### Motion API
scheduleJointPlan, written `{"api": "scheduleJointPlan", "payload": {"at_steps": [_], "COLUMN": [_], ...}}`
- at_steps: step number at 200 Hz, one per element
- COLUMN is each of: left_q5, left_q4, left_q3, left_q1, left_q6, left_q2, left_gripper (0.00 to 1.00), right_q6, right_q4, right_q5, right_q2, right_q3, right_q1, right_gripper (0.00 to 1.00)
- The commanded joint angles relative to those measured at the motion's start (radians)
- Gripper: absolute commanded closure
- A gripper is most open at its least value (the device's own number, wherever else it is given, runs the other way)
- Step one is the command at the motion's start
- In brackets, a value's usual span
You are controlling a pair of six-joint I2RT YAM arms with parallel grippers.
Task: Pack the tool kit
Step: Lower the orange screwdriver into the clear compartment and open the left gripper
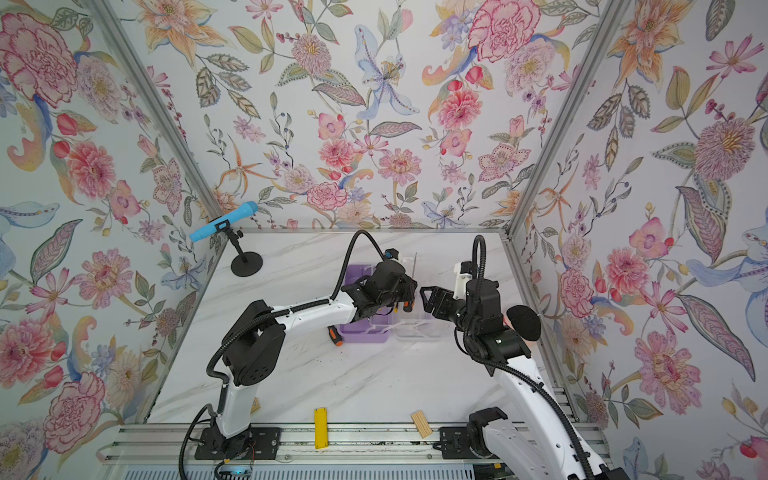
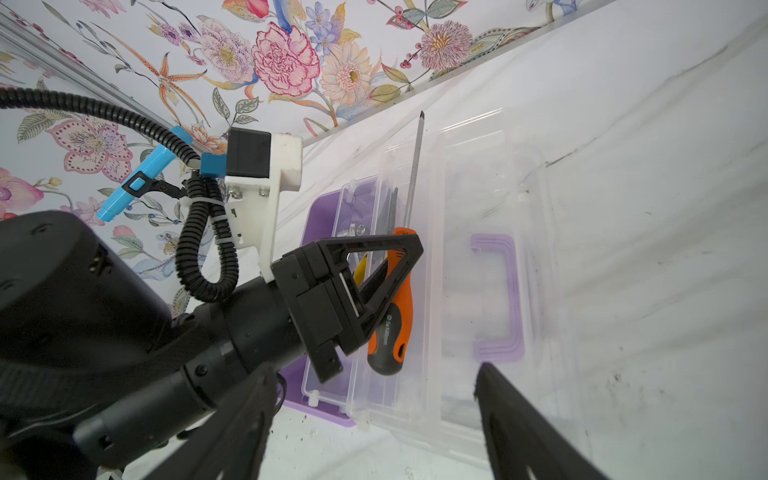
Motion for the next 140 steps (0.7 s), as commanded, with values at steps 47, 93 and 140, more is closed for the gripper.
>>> {"api": "scheduleJointPlan", "payload": {"at_steps": [47,93,140], "left_q5": [0.012,0.078,0.068], "left_q4": [-0.003,0.024,0.046], "left_q3": [-0.015,-0.045,-0.129], "left_q1": [-0.007,-0.007,-0.011], "left_q6": [-0.114,-0.167,-0.196], "left_q2": [0.01,0.017,-0.024], "left_gripper": [1.0,1.0,1.0], "right_q6": [-0.002,-0.006,-0.006], "right_q4": [-0.01,-0.007,-0.002], "right_q5": [-0.046,-0.048,-0.053], "right_q2": [-0.052,-0.069,-0.075], "right_q3": [-0.038,-0.043,-0.054], "right_q1": [-0.034,-0.042,-0.048], "right_gripper": [0.22,0.21,0.2]}}
